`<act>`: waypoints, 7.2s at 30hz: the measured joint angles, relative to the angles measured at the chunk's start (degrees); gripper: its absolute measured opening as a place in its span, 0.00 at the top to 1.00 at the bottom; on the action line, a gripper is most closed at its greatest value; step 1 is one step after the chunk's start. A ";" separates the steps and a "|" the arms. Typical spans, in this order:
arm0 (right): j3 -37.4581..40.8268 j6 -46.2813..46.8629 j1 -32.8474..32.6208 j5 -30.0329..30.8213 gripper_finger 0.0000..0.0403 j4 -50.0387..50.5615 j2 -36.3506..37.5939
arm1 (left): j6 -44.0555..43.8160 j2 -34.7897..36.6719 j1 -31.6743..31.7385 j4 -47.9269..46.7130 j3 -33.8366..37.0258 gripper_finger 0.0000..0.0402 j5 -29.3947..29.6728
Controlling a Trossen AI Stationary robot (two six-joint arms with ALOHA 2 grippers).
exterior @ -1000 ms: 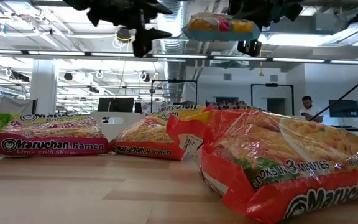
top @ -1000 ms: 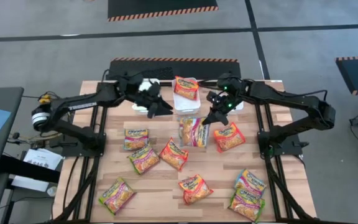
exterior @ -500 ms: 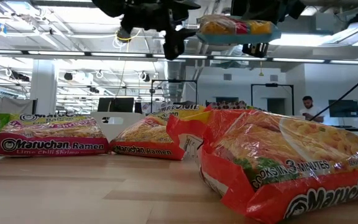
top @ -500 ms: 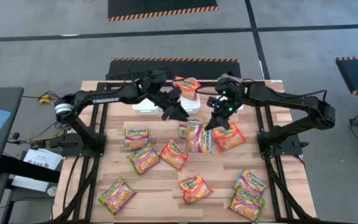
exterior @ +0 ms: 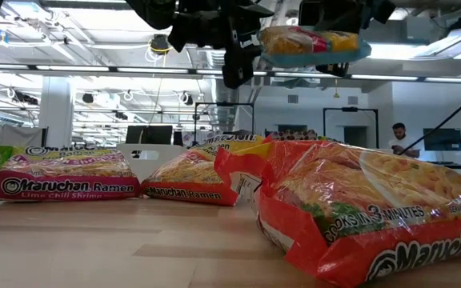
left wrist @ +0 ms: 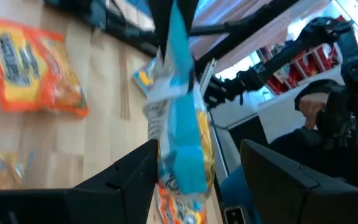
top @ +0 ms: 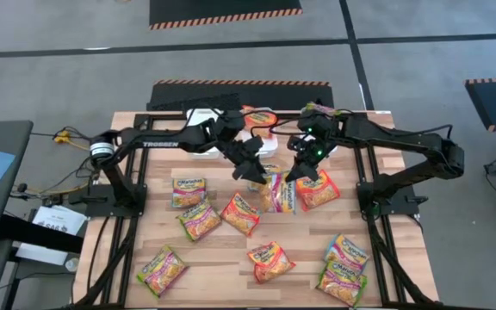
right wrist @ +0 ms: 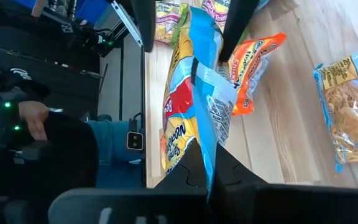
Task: Sort Maruchan noodles
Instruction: Put the blue noodle pack into the left white bin, then adjust the blue noodle pack in the left white bin
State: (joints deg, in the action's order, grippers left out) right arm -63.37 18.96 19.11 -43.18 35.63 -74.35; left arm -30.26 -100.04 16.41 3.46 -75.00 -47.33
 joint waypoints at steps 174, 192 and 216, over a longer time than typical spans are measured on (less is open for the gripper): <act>0.02 3.65 15.74 2.75 0.51 -15.18 5.70 | -5.11 32.43 35.97 28.53 43.74 0.72 50.17; 0.02 3.56 15.74 2.75 0.51 -15.33 5.70 | -12.63 32.43 40.34 28.86 41.92 0.85 46.10; 0.02 5.02 13.19 2.72 0.51 -27.95 5.68 | -0.36 32.47 38.81 18.01 25.82 0.86 21.70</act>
State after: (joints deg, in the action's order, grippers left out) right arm -63.35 23.99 32.30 -40.46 7.68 -68.66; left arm -30.61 -67.57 55.22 21.47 -49.19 -25.63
